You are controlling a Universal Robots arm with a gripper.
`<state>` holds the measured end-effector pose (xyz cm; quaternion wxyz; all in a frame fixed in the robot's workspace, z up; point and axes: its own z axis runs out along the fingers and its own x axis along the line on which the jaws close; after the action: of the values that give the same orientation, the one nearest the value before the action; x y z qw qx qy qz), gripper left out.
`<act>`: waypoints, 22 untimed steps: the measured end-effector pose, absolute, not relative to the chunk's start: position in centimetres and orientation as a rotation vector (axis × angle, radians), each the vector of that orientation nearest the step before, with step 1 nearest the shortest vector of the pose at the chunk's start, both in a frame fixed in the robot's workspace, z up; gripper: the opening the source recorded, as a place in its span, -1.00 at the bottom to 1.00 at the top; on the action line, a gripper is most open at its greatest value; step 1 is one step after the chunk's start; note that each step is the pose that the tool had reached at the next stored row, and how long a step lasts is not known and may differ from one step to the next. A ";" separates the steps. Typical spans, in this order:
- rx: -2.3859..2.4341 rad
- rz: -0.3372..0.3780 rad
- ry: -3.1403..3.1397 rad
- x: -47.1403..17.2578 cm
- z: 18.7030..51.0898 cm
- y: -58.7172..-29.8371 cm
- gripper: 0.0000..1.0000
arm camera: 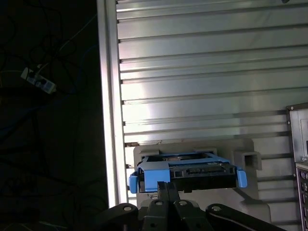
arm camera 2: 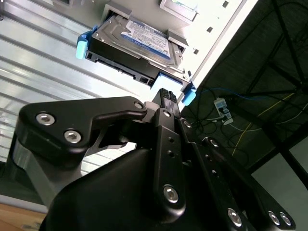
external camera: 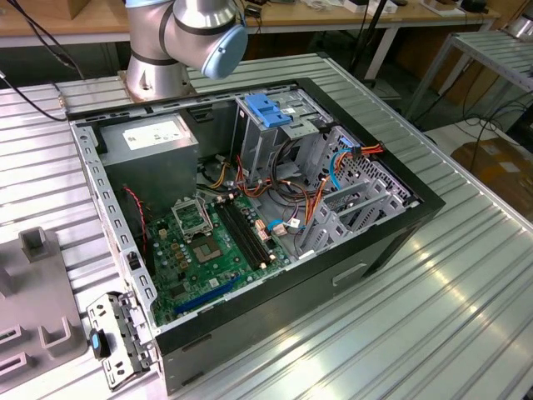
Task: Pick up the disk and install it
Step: 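Pick up the disk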
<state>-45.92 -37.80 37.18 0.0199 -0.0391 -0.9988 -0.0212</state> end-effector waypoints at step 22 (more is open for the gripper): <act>0.214 -0.059 -3.090 -45.9 37.2 -37.8 -0.79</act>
<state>-45.92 -37.80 37.17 0.0220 0.0689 -0.9972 -0.0190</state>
